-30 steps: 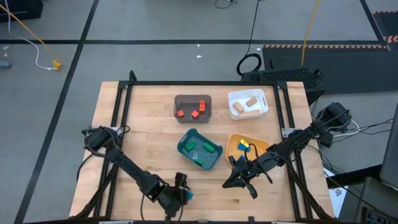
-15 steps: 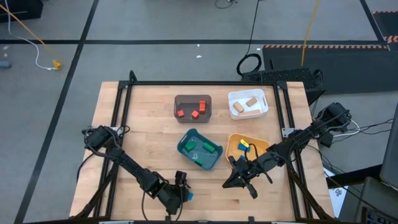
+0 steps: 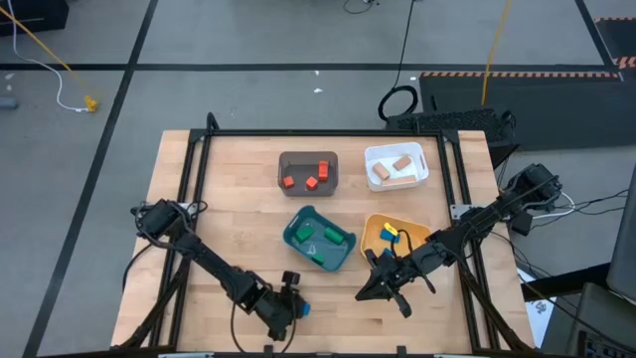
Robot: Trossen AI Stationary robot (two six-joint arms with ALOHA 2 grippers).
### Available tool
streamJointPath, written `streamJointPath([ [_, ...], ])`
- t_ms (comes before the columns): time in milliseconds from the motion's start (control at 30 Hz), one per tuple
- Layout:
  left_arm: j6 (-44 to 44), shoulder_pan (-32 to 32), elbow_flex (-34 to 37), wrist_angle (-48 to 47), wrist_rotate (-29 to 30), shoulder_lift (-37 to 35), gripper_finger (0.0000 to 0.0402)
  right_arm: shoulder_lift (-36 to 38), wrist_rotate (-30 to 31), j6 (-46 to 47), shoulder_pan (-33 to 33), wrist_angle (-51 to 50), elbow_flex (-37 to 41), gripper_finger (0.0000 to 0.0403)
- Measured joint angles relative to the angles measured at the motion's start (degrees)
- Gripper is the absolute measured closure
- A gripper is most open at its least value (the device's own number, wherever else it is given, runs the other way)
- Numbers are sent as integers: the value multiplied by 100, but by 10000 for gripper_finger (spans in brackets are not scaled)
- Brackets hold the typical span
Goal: Sort & place blocks by color
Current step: Put the blue block into the yellow bin
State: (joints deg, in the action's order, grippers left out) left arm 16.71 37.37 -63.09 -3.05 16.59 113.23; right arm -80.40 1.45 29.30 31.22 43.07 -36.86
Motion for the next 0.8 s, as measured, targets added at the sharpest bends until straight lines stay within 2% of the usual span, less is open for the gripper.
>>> streamJointPath([
  [200,-24,-150,-2,492,-7,-347,267,0,0,0,0,0,0,403],
  [333,-339,-291,-4,951,-4,-770,253,0,0,0,0,-2,0,403],
  [533,-810,-440,-11,1515,1,-1285,267,0,0,0,0,-2,0,403],
  [800,-1745,-636,-11,1909,355,-1408,257,4,11,300,0,390,-2,403],
])
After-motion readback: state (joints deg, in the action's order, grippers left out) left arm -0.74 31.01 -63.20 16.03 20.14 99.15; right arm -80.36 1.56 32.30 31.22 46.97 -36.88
